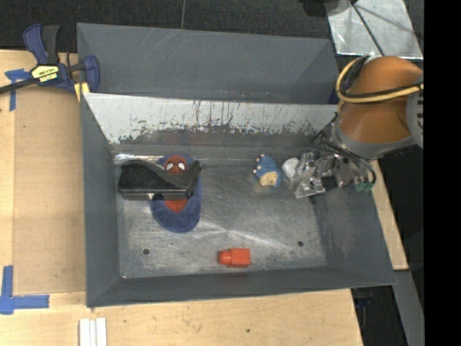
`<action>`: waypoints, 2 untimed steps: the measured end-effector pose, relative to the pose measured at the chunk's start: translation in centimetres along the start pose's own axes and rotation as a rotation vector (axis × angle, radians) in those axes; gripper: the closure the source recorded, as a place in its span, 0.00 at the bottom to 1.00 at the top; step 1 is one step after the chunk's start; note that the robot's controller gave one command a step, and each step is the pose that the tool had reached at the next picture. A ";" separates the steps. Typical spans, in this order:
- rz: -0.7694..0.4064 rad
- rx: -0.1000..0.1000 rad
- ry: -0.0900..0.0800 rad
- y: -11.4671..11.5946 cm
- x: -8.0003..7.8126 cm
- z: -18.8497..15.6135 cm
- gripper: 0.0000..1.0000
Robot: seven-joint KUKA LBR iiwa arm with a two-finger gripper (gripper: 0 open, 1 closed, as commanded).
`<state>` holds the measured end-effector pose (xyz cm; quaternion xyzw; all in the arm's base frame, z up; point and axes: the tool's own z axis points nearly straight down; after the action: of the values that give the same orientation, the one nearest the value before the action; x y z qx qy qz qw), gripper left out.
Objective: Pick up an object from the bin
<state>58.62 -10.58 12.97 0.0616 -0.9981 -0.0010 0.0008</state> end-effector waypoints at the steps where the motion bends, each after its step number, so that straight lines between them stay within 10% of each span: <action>1: -0.018 0.003 -0.009 1.3 -0.2 -3.3 1.00; 2: -0.071 0.001 -0.002 3.4 -1.2 0.9 1.00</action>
Offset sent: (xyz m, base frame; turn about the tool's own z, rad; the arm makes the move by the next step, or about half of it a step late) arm -0.0008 0.0132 0.0305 -0.0166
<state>59.37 -7.03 12.08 0.0969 -0.9953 -0.0006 -0.0002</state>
